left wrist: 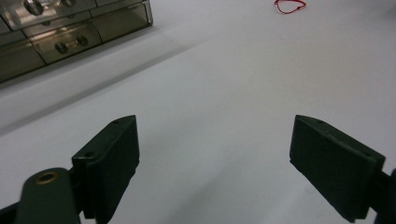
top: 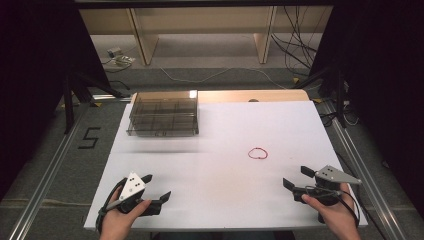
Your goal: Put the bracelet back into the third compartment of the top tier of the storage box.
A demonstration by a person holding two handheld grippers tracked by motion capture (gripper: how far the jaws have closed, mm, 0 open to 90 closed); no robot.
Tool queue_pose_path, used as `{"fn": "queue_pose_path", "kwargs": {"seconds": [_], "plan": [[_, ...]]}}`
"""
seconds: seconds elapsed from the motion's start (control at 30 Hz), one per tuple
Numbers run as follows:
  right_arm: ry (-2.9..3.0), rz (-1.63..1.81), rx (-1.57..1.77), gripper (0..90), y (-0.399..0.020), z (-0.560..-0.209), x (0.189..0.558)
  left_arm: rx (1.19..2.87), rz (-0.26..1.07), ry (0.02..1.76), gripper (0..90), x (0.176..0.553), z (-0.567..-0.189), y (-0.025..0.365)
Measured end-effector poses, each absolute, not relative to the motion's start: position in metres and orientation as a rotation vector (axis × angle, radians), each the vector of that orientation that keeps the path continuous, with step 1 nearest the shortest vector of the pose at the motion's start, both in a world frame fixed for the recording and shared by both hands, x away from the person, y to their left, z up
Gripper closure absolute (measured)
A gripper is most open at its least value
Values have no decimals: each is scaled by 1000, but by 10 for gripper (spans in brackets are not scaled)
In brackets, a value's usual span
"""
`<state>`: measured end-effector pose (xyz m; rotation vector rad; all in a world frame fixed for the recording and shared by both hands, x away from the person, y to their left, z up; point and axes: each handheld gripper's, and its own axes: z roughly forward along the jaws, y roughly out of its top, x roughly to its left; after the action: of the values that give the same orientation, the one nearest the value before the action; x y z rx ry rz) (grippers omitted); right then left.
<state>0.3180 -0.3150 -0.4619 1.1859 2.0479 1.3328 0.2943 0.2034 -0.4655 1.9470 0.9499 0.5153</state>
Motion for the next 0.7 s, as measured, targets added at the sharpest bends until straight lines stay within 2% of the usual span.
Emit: {"fn": "queue_pose_path", "kwargs": {"seconds": [0.33,0.7], "plan": [[2076,1296,1179,166,-302,-458,344,1970,498,951,160,296,-470,198],[2113,1211,1166,316,-289,-457,382,1980,501,933,165,295,-472,195]]}}
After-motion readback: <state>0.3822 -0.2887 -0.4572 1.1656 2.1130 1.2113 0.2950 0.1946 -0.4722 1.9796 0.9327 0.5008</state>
